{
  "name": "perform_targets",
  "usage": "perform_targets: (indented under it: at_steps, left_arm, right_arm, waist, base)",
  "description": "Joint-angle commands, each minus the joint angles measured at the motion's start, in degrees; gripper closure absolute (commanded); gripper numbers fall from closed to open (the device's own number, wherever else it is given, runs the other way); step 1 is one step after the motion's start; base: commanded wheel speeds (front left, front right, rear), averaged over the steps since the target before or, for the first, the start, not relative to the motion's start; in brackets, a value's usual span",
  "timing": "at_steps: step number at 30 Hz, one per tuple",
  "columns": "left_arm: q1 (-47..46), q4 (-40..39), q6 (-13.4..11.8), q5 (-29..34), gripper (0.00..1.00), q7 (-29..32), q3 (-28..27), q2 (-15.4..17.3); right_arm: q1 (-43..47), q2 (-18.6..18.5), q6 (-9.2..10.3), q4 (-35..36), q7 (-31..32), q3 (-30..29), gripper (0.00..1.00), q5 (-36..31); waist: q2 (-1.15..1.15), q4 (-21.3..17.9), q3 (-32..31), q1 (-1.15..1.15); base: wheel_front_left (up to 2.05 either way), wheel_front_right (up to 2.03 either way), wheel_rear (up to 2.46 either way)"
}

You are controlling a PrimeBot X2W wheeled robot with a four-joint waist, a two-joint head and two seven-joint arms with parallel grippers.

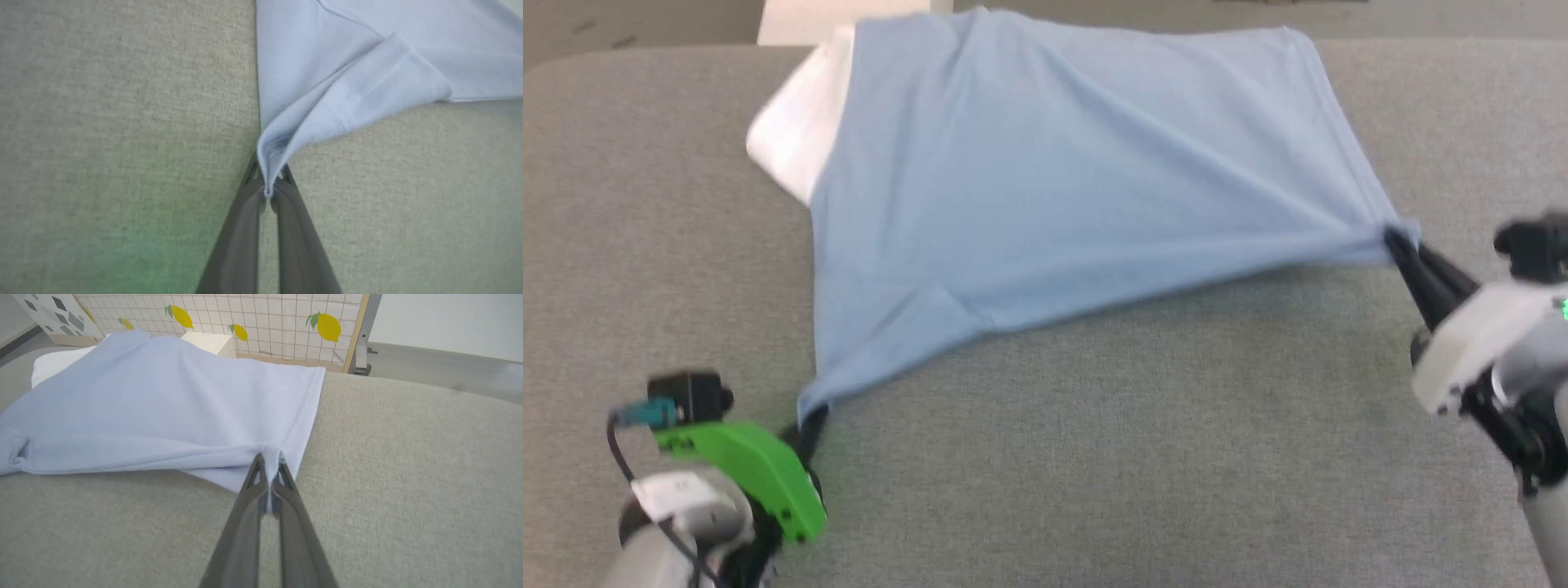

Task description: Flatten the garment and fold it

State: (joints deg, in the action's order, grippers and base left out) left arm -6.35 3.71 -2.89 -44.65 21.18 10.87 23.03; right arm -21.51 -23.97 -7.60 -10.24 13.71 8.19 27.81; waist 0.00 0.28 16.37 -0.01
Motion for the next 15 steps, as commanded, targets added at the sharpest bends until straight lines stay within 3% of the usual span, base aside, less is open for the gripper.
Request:
perform_targets:
  at_steps: [1, 10, 15]
  left_arm:
    - [2.6, -0.8, -0.5, -0.6, 1.0, 0.2, 0.0, -0.4]
    - [15.5, -5.4, -3.7, -0.6, 1.0, 1.9, 1.3, 0.4]
    - [20.4, -6.5, -4.1, -0.5, 1.0, 2.1, 2.3, 0.6]
  right_arm:
    - [2.6, 0.9, 0.11, 1.2, 0.1, -1.7, 1.0, -0.2]
    - [19.6, 5.5, 0.11, 6.8, 4.6, -8.9, 1.0, -6.0]
    - [27.5, 8.8, 0.11, 8.9, 8.4, -11.9, 1.0, -7.2]
  waist:
    - [0.0, 1.1, -2.6, 0.01]
    - [0.0, 1.3, -6.1, 0.01]
    - [0.0, 1.0, -6.9, 0.01]
  base:
    - [0.0, 0.0, 0.0]
    - [0.0, 0.0, 0.0]
    - [0.0, 0.0, 0.0]
